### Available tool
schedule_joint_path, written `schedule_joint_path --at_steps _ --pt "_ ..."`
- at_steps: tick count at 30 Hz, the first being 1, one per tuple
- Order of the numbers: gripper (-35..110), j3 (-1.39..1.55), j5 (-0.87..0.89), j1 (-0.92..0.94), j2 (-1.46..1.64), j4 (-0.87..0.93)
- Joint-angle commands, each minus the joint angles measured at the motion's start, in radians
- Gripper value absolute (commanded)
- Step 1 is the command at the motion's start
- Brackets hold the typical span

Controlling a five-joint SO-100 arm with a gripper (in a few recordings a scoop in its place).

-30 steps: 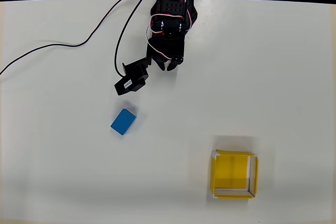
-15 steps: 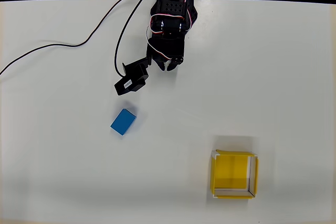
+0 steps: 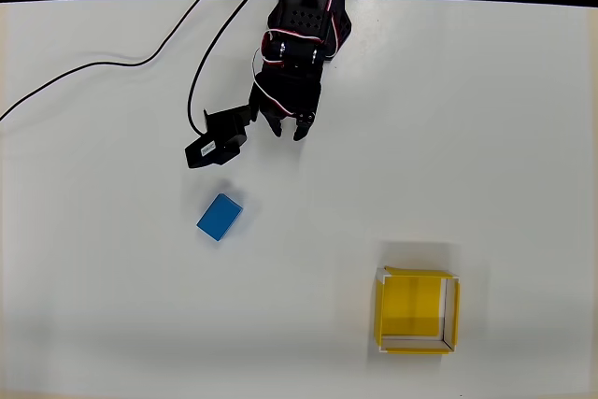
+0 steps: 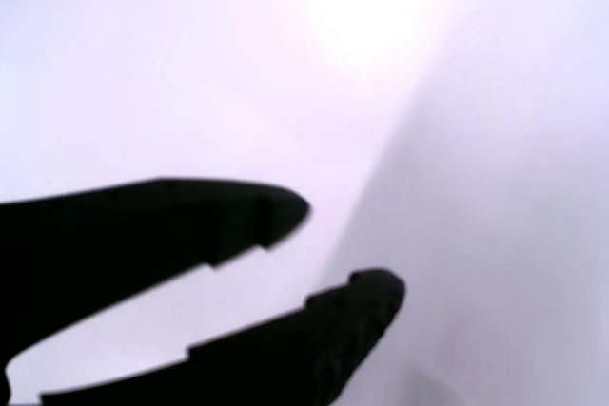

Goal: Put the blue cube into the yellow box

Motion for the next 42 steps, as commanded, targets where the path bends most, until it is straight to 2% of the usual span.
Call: schedule_joint_path --at_steps 1,7,10,13,21,42 --pt "29 -0.33 0.06 0.089 -0.202 -0.104" --pt "29 -0.5 0.175 0.201 -0.463 -0.308" --pt "29 -0.566 0.224 0.244 -0.58 -0.357" --pt "36 -0.623 0.239 0.268 -0.676 -0.365" --pt "43 -0.719 0.212 0.296 -0.911 -0.431" --pt "44 -0.831 0.124 0.308 -1.236 -0.618"
